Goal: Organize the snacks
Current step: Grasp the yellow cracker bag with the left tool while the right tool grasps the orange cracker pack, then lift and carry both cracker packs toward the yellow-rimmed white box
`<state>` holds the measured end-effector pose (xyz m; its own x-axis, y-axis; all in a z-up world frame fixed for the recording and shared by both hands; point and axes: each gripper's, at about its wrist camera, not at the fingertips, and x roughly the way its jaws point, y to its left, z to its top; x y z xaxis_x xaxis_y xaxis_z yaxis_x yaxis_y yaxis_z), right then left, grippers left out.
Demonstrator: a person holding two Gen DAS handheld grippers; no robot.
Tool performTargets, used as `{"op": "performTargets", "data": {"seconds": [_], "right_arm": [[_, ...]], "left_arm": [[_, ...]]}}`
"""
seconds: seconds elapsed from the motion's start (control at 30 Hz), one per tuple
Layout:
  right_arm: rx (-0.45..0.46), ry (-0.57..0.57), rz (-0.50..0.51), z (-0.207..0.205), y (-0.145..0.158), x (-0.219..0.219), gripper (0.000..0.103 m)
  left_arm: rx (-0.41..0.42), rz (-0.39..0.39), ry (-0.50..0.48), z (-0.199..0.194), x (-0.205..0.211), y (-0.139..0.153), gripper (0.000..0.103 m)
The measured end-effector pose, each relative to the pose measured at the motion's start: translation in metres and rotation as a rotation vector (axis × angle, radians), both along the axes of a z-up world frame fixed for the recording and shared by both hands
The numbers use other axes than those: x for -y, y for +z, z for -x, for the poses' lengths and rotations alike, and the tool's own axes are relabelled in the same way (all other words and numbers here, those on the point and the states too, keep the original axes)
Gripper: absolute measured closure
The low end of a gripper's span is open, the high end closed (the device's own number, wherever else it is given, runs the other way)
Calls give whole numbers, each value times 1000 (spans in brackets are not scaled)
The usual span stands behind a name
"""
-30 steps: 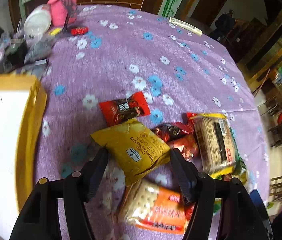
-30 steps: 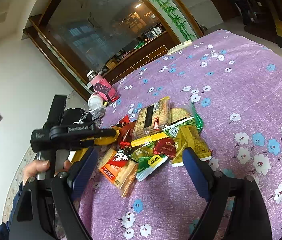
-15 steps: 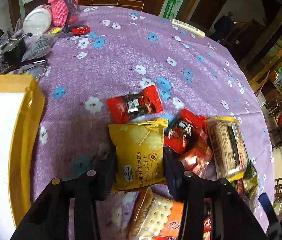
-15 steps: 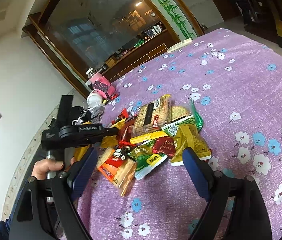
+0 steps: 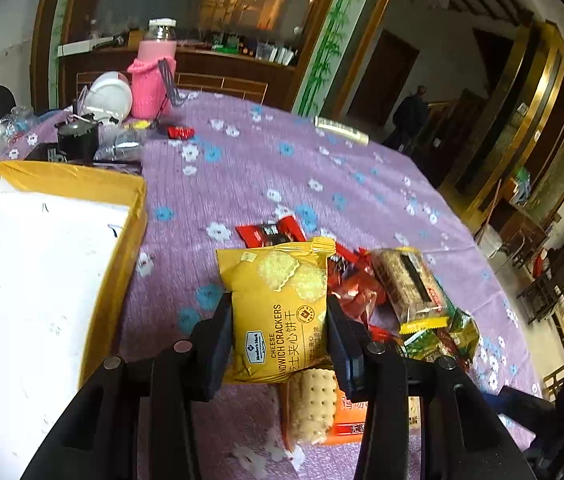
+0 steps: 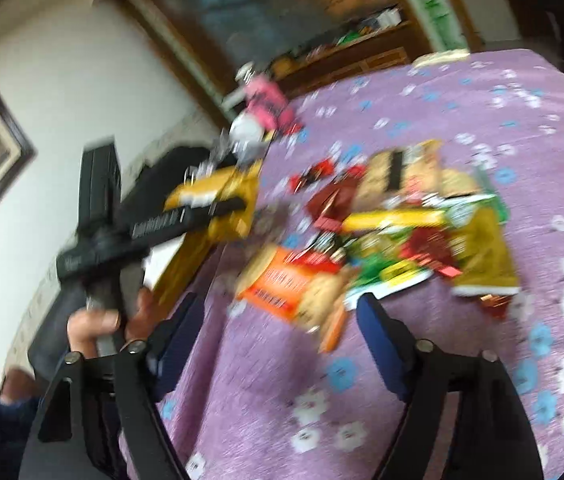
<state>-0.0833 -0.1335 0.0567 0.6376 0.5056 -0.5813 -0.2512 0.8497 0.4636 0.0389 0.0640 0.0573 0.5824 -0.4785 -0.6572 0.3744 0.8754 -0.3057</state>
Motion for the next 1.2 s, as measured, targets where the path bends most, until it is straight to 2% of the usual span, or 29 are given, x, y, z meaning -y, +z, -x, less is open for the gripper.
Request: {"op": "performTargets", "data": {"seconds": [0.07,0.13,0.2,0.27,0.37,0.5,0.63,0.73,0.83,0.93,1.1,1.2], "right_arm": [[-16,41,54,-4,8,-15,27],[-77,52,93,-19,7,-19,27],[-109,10,191,-43,-1,-25,27],[-120,1,216,-58,-6,-24,27],[-138,7,222,-78,-6,-26,27],[-179,25,301,-106,-17,-38,26],[-174,123,305,-100,-16,-47,21],[-189,255,346,-85,-20,-63,20],[-180,333,394,-62,-21,-70,20],[-167,336,422,-52,-21,-68,20],[-163,315,448,-64,-26,-73,21],[-148,289,509,-59,-27,-82,33]], "left_arm": [[33,-9,9,0,-2,6,58],[55,19,23,2,-9,13,58],[94,26,40,7,-13,19,58],[115,18,58,8,-17,21,58],[79,45,56,4,-21,16,58],[74,32,58,3,-19,13,58],[72,24,57,2,-19,11,58],[68,23,57,2,-19,11,58],[67,23,62,2,-21,10,58],[54,25,71,0,-22,8,58],[53,14,70,-3,-22,7,58],[49,13,76,-5,-24,6,58]]}}
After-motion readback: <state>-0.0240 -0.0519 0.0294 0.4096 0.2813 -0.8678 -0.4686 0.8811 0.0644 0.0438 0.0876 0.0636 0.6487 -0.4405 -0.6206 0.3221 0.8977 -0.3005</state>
